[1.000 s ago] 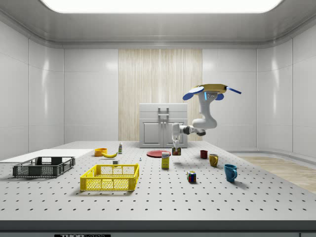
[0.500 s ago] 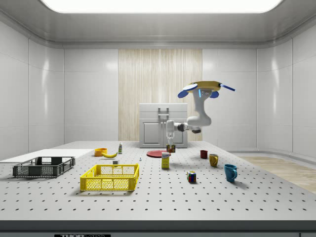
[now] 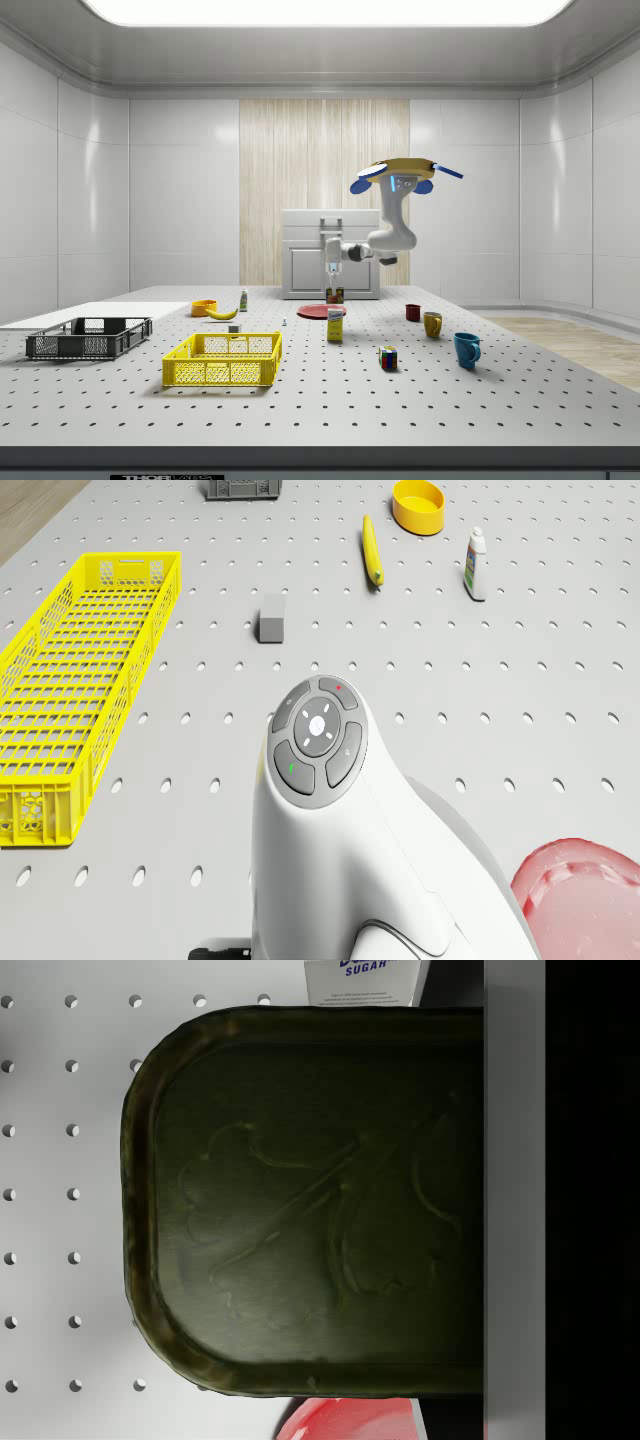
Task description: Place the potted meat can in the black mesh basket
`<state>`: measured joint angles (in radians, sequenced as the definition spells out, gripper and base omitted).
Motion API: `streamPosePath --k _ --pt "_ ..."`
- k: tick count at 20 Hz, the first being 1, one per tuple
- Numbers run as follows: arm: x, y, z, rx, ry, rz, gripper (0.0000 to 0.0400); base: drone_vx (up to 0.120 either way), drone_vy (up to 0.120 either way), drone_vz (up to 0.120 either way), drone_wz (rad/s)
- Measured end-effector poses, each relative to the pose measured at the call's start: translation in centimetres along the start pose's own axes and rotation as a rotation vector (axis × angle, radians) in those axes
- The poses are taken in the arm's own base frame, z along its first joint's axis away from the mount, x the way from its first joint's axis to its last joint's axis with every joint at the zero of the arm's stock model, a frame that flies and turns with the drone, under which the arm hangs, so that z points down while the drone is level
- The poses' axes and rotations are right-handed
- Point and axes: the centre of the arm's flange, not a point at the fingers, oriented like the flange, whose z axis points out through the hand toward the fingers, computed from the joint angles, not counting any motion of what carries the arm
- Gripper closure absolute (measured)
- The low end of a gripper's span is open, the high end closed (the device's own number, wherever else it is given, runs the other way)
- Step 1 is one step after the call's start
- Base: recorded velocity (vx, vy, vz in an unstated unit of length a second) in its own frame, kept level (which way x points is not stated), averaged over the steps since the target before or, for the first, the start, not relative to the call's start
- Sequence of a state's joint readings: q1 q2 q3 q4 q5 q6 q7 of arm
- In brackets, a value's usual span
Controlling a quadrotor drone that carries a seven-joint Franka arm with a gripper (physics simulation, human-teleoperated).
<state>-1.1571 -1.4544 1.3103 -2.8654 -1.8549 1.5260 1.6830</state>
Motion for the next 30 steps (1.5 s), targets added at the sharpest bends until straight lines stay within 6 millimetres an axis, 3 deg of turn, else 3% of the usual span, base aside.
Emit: streamPosePath --k 30 --pt "0.00 0.00 0.00 0.000 0.000 0.001 0.0118 0.120 0.000 0.000 0.000"
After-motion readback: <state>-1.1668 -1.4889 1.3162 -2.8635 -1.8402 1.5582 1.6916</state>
